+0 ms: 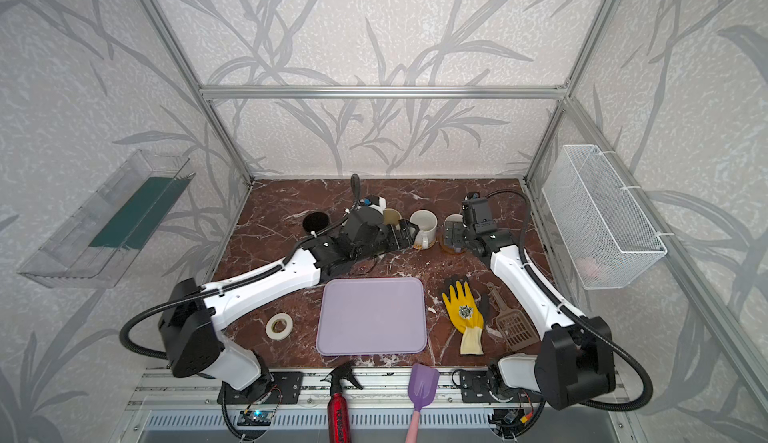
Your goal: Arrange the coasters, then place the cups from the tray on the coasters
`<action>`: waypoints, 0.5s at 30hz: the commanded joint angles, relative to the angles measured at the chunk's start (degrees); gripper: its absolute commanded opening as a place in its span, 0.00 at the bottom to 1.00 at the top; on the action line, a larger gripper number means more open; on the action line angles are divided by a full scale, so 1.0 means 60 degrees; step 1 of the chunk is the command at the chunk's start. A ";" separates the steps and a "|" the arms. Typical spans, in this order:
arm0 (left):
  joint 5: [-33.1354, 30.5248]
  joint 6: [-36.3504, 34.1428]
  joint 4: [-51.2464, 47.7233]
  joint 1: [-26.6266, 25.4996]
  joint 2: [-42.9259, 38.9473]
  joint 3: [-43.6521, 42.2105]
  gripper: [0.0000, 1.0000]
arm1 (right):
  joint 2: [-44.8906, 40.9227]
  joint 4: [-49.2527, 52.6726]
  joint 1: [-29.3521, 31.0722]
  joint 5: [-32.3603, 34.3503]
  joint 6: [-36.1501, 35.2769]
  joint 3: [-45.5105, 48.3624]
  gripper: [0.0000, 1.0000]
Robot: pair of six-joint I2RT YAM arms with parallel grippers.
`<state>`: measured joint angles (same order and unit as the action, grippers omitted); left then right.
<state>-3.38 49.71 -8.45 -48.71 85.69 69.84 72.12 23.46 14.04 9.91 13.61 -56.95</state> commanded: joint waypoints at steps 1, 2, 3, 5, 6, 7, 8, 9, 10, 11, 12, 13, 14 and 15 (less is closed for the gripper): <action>-0.1646 -0.1694 -0.0914 0.0338 -0.1416 -0.1025 0.99 | -0.1081 -0.0715 0.0033 -0.0190 -0.0152 0.0962 0.99; -0.1936 -0.1942 -0.1087 0.0491 -0.1892 -0.1469 0.99 | -0.1375 -0.0847 0.0033 -0.0261 -0.0216 0.1185 0.99; -0.2100 -0.2161 -0.1179 0.0711 -0.2431 -0.1993 0.99 | -0.1598 -0.0935 0.0033 -0.0341 -0.0334 0.1397 0.99; -0.2284 -0.2470 -0.1298 0.1261 -0.3423 -0.2976 0.99 | -0.1851 -0.0953 0.0029 -0.0153 -0.0299 0.1688 0.99; -0.2418 -0.2416 -0.1520 0.1631 -0.3907 -0.3404 0.99 | -0.1903 -0.0931 0.0018 0.0184 -0.0134 0.1814 0.99; -0.2453 -0.2436 -0.1725 0.1994 -0.4309 -0.3722 0.99 | -0.1919 -0.0922 0.0025 0.0509 0.0076 0.1950 0.99; -0.2488 -0.2661 -0.1811 0.2340 -0.4729 -0.4084 0.99 | -0.1912 -0.0971 0.0011 0.0892 0.0298 0.2154 1.00; -0.2629 -0.3009 -0.1780 0.2537 -0.5146 -0.4400 0.98 | -0.1933 -0.1105 0.0003 0.1023 0.0260 0.2389 0.95; -0.2908 -0.3449 -0.1772 0.2727 -0.5505 -0.4680 0.98 | -0.1980 -0.1591 0.0003 0.1100 -0.0023 0.2773 0.93; -0.3196 -0.3918 -0.1700 0.2926 -0.5757 -0.4961 0.97 | -0.2063 -0.2119 0.0003 0.1271 -0.0203 0.3176 0.92; -0.3465 -0.4289 -0.1526 0.3093 -0.5911 -0.5225 0.98 | -0.2136 -0.2419 0.0003 0.1497 -0.0219 0.3459 0.91; -0.3801 -0.4686 -0.1238 0.3287 -0.6072 -0.5552 0.98 | -0.2235 -0.2890 -0.0011 0.1718 -0.0325 0.3824 0.89; -0.4074 -0.5136 -0.0686 0.3442 -0.6260 -0.5948 0.98 | -0.2310 -0.3471 -0.0004 0.1950 -0.0508 0.4189 0.87; -0.4280 -0.5452 -0.0114 0.3619 -0.6433 -0.6320 0.98 | -0.2382 -0.3936 -0.0025 0.2134 -0.0621 0.4458 0.85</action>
<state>-21.89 26.39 -14.79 -28.80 48.99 35.92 59.88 10.00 14.02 17.08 12.29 -33.26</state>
